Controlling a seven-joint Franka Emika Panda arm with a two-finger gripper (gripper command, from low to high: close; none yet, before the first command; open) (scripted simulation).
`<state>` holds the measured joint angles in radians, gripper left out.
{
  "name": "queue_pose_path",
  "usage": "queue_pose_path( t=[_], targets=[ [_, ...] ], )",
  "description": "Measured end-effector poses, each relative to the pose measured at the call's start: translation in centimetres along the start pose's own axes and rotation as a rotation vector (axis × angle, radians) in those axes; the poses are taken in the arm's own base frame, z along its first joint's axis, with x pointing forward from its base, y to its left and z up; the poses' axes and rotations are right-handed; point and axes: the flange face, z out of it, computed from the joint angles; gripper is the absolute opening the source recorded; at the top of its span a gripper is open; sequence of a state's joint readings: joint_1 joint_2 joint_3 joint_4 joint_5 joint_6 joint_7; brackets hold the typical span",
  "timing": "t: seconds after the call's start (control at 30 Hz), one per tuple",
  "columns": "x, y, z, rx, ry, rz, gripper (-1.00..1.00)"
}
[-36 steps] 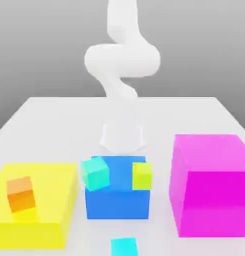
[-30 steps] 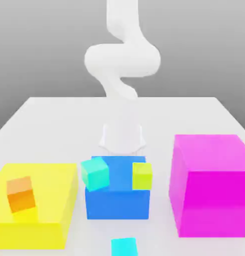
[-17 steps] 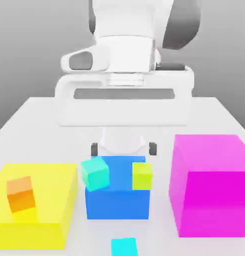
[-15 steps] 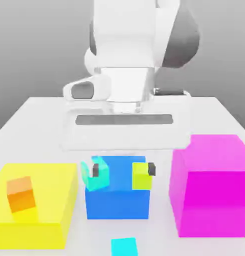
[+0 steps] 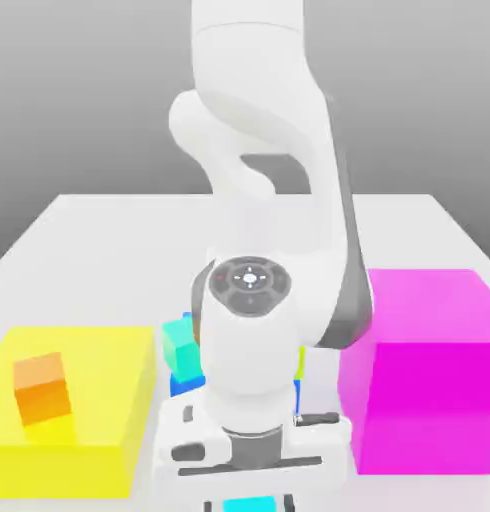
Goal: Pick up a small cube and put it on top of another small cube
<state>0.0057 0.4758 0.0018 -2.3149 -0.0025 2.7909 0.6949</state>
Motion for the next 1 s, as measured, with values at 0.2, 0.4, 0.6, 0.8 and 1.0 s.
queue_pose_path(
  t=[0.2,0.4,0.6,0.8,1.0],
  targets=[
    [0.1,-0.1,-2.3,0.000,0.000,0.000,-1.00],
    [-0.3,2.1,-9.3,-0.007,0.005,0.029,-1.00],
    [-1.5,6.9,-14.8,-0.013,0.010,0.097,-1.00],
    [-4.1,11.1,-18.9,-0.011,0.008,0.150,-1.00],
    [-7.3,15.4,-21.8,0.001,-0.001,0.207,-1.00]
  ],
)
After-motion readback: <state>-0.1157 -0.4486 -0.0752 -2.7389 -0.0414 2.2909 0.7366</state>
